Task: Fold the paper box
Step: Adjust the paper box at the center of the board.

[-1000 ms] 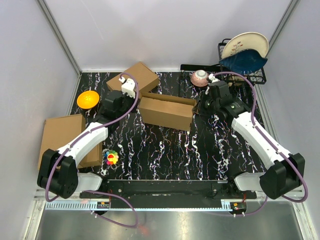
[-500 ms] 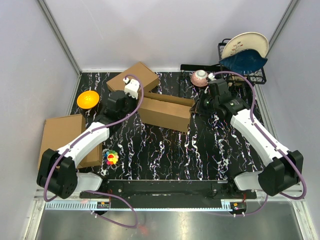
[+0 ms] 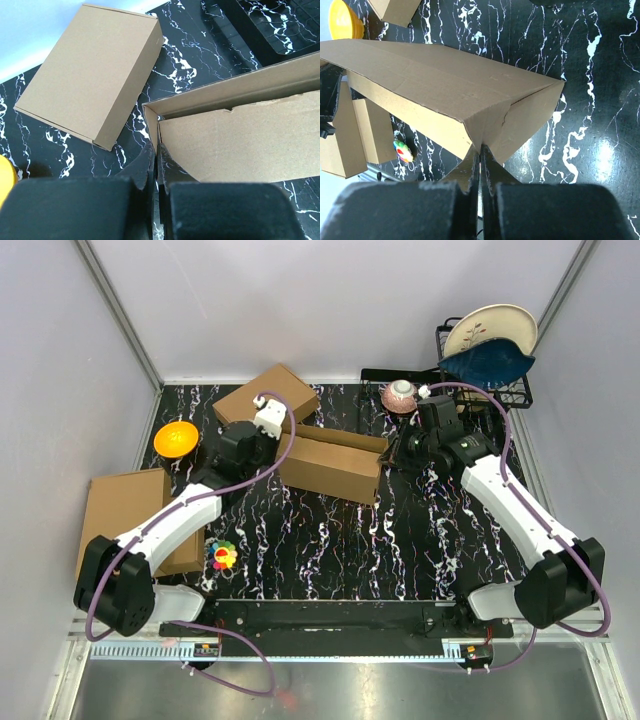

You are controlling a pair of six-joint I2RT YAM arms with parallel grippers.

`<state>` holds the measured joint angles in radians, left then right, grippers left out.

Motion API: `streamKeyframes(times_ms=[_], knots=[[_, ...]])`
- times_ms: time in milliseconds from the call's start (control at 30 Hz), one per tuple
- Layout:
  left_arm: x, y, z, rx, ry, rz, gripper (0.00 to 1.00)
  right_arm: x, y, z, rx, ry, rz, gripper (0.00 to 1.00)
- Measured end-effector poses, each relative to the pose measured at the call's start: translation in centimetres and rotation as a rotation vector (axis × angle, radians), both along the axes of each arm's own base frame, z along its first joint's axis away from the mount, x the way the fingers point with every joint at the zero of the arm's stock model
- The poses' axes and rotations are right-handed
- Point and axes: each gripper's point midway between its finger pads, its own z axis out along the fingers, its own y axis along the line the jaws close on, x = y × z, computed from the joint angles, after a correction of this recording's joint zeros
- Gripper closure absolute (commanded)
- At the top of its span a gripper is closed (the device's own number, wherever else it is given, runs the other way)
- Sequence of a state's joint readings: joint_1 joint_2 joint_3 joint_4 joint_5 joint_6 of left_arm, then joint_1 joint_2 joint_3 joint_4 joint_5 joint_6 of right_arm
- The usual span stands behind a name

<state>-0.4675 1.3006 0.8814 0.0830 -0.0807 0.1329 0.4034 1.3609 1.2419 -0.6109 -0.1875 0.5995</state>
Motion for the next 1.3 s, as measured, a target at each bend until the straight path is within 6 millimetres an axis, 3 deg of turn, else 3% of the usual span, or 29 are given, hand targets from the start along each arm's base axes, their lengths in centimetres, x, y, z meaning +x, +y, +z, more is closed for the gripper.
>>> streamKeyframes(times_ms=[1300], knots=[[0.66,-0.31,-0.12,0.164,-0.036,0.022,1.0,0.37,0.42,0.58,0.118,0.077,-0.015,1.0]])
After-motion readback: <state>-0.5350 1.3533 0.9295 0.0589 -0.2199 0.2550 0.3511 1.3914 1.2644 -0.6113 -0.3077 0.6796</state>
